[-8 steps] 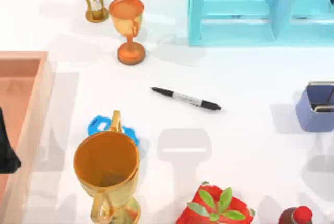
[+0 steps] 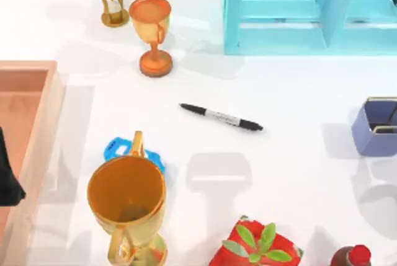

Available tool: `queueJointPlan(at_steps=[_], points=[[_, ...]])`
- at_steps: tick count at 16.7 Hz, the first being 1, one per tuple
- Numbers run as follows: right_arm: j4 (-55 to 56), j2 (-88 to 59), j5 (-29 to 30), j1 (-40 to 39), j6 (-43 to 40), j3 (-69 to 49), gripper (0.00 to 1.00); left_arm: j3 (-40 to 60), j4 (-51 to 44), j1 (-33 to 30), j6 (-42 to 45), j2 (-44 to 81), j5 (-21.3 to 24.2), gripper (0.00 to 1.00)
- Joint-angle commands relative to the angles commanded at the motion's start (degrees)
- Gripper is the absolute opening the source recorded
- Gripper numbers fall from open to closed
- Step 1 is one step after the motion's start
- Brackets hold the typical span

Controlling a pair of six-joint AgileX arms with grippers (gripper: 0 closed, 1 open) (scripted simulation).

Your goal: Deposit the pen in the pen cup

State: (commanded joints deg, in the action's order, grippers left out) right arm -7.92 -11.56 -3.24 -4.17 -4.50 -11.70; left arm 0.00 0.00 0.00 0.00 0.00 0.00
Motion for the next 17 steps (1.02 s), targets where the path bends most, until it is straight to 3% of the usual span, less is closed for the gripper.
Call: queueJointPlan(at_steps=[4, 11, 17], points=[[-12.02, -19.34, -4.67, -6.41, -7.25, -17.91, 1.0, 0.0, 0.0, 0.0, 0.0, 0.0, 0.0, 1.0], [-39.1, -66.35, -13.7, -20.12, -23.55, -59.19, 1.0, 0.0, 0.0, 0.0, 0.0, 0.0, 0.0, 1.0], [-62.2, -105.63, -17.11, -26.06, -33.05, -96.44, 1.0, 0.0, 0.0, 0.0, 0.0, 0.0, 0.0, 1.0]])
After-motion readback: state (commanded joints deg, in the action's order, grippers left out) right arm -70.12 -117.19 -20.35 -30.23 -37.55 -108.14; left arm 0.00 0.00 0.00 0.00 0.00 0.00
